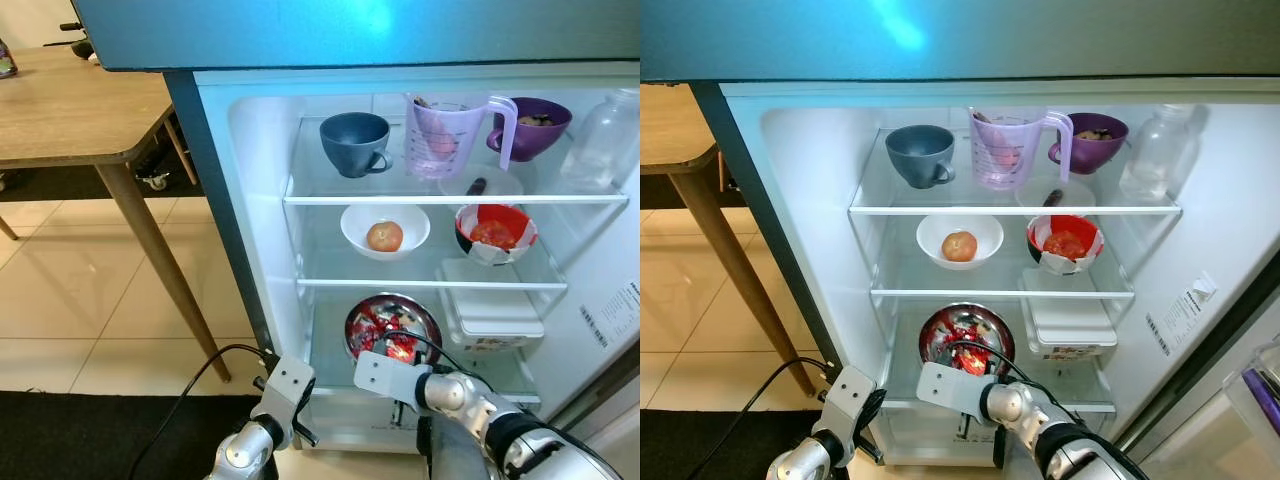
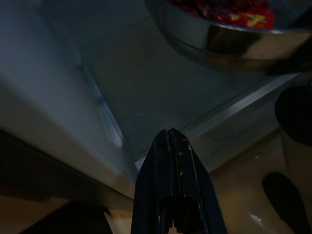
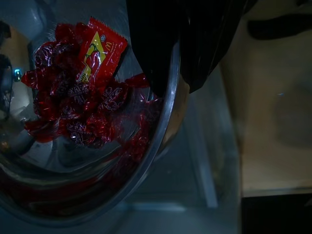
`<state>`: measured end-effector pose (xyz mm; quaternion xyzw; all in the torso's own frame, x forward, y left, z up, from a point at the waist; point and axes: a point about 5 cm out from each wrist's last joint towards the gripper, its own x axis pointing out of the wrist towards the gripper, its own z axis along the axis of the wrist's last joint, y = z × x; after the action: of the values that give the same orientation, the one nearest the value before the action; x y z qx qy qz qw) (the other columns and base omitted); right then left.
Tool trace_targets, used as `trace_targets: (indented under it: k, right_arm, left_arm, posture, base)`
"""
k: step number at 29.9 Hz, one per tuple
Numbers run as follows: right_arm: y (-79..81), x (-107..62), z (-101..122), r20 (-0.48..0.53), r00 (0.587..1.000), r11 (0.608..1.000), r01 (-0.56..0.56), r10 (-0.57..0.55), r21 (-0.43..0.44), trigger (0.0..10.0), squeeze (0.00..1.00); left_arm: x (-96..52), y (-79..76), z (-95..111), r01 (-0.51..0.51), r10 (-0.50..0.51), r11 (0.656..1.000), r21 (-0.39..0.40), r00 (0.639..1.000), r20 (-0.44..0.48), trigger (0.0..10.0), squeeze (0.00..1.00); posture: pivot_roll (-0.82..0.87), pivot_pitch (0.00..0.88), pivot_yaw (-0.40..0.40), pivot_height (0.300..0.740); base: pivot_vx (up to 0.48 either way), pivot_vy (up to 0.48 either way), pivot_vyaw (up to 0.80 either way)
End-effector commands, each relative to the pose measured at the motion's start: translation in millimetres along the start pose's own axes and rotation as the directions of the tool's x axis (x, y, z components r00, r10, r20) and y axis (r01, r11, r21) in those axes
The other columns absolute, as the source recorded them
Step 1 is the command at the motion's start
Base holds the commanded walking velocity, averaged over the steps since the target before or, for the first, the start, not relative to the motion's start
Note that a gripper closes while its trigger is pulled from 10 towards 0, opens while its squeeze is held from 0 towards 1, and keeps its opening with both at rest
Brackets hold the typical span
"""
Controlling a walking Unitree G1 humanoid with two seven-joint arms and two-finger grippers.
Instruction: Restocking fridge
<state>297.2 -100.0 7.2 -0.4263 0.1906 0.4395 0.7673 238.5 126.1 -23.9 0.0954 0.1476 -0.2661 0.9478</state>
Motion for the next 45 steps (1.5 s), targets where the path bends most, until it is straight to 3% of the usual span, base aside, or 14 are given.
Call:
trace_targets:
  k: [1,7,16,22,28,29,31,38,45]
  right_arm:
    - [-6.2,2.4,6.5,-0.006,1.000,0.999,0.024,-0.024,-0.024,10.0,0.00]
    - [-19.4,6.1,19.6,-0.008,0.996,0.996,0.084,-0.083,0.006,10.0,0.00]
    - [-40.0,3.0,21.0,-0.054,0.984,0.979,0.177,-0.172,0.097,10.0,0.00]
    - [-45.7,0.8,17.1,-0.085,0.974,0.961,0.220,-0.208,0.166,10.0,0.00]
    - [-46.1,-0.2,12.6,-0.112,0.969,0.944,0.242,-0.221,0.226,10.0,0.00]
    - [-46.1,-0.2,12.6,-0.112,0.969,0.944,0.242,-0.221,0.226,10.0,0.00]
    - [-44.0,0.4,12.0,-0.106,0.969,0.918,0.244,-0.221,0.314,10.0,0.00]
    - [-43.6,0.9,13.0,-0.090,0.967,0.889,0.255,-0.238,0.380,10.0,0.00]
    - [-49.8,2.6,26.1,-0.042,0.964,0.910,0.262,-0.263,0.322,10.0,0.00]
  left_arm:
    - [-2.2,0.5,-0.7,-0.005,0.005,1.000,0.011,1.000,0.009,10.0,0.00]
    - [-1.9,-1.1,3.0,-0.013,0.013,1.000,0.008,0.999,0.047,10.0,0.00]
    - [-0.5,25.1,32.3,-0.074,0.066,0.997,0.029,0.975,0.213,10.0,0.00]
    - [-3.2,29.1,43.6,-0.105,0.094,0.994,0.021,0.951,0.294,10.0,0.00]
    - [-7.9,18.4,50.3,-0.082,0.064,0.996,0.037,0.933,0.355,10.0,0.00]
    - [-7.9,18.4,50.3,-0.082,0.064,0.996,0.037,0.933,0.355,10.0,0.00]
    - [-16.0,11.5,46.0,-0.059,0.037,0.997,0.050,0.934,0.355,10.0,0.00]
    - [-29.7,4.1,38.1,-0.037,0.017,0.998,0.052,0.942,0.336,10.0,0.00]
    - [-35.0,-1.3,40.3,-0.014,-0.008,0.998,0.063,0.942,0.334,10.0,0.00]
  posture:
    - [-0.07,0.000,0.007,0.467]
    - [-0.06,0.000,-0.004,0.467]
    - [-0.03,0.099,-0.026,0.467]
    - [-0.01,0.145,-0.033,0.467]
    - [0.02,0.204,-0.040,0.467]
    - [0.02,0.204,-0.040,0.467]
    - [0.05,0.237,-0.039,0.467]
    - [0.07,0.258,-0.026,0.467]
    - [0.10,0.266,-0.012,0.467]
  base:
    - [0.000,0.000,0.00]
    - [0.000,0.000,0.00]
    - [0.000,0.000,0.00]
    - [0.000,0.000,0.00]
    - [0.000,0.000,0.00]
    - [0.000,0.000,0.00]
    - [0.000,0.000,0.00]
    - [0.000,0.000,0.00]
    - [0.000,0.000,0.00]
